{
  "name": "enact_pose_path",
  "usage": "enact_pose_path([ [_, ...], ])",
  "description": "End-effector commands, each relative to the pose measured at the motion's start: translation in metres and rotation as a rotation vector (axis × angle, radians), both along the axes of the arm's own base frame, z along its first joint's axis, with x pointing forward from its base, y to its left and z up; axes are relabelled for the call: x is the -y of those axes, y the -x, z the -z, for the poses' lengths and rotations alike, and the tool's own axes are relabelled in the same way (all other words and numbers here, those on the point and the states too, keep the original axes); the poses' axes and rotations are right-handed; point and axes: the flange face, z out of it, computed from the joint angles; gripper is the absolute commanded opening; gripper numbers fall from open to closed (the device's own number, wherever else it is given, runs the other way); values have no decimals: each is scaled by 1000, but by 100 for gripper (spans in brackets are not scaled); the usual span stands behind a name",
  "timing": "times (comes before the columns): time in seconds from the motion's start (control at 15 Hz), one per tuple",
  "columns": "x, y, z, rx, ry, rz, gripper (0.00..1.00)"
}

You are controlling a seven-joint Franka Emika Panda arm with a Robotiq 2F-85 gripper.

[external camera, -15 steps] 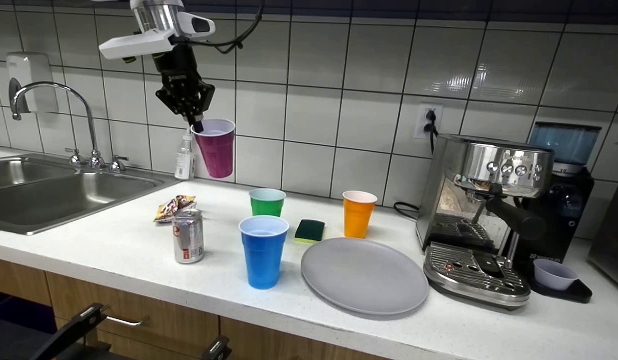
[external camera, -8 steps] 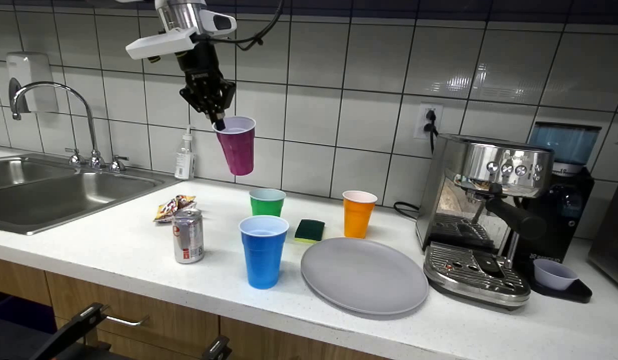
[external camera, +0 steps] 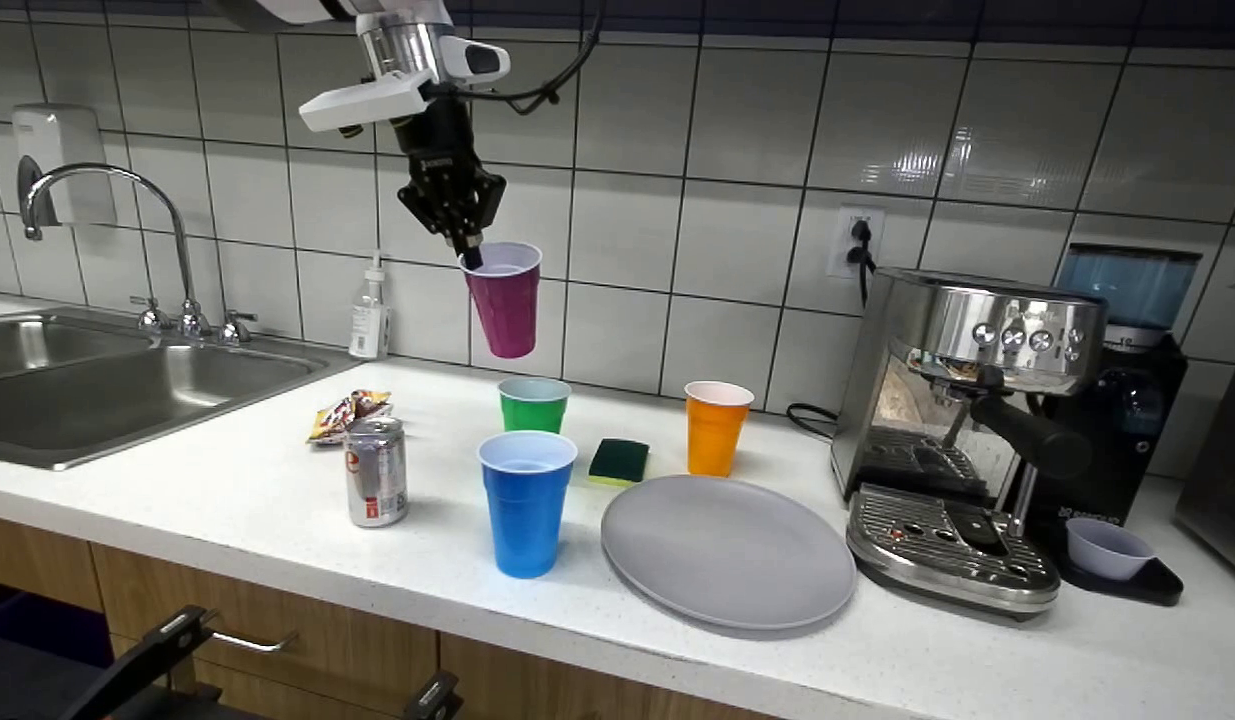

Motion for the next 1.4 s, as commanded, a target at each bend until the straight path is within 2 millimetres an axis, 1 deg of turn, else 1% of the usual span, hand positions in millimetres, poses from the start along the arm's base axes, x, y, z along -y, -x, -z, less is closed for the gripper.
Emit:
enact_pose_path([
  [0.0, 11, -15, 0, -21, 17, 23, 1],
  [0.73, 26, -30, 22, -82, 14, 53, 1],
  [1.33, 22, -42, 50, -130, 8, 53, 1],
])
